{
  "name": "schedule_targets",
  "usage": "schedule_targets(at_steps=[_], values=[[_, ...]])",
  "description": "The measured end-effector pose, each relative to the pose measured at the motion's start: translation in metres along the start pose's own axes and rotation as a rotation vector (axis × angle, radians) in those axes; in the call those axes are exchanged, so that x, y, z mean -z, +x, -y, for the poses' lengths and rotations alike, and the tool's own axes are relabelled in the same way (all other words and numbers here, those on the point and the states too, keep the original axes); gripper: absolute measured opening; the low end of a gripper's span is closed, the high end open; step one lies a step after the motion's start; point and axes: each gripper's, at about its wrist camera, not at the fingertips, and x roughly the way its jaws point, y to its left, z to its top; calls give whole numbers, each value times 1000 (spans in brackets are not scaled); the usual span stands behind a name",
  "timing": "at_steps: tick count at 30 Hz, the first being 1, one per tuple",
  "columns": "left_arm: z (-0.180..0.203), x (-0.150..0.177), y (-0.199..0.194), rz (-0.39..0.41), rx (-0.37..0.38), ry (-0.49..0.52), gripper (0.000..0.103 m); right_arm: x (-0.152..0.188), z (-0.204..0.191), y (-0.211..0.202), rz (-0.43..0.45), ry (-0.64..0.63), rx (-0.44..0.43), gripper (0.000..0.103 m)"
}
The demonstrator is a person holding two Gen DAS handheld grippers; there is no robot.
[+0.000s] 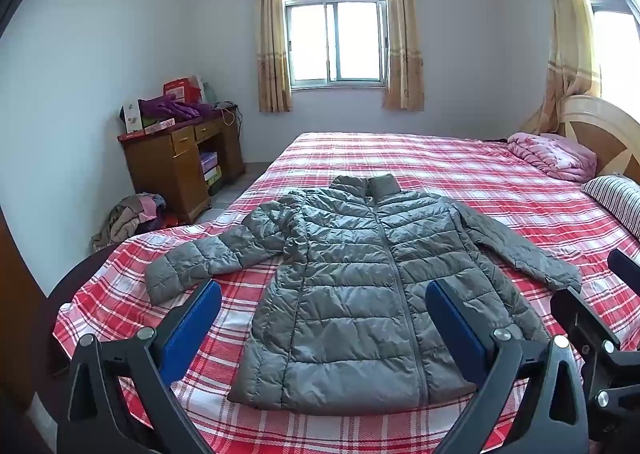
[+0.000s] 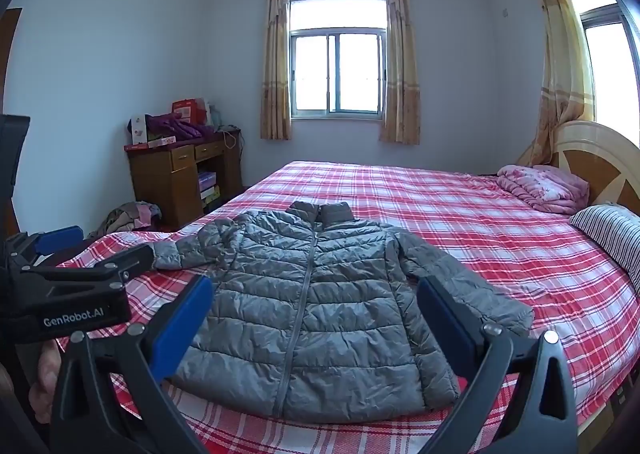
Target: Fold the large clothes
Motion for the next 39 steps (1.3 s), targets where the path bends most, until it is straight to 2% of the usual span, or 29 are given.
schedule_targets(at_steps=[39], values=[[-6, -1, 4, 8, -20, -5, 102, 4, 0, 5, -17, 3, 6, 103]])
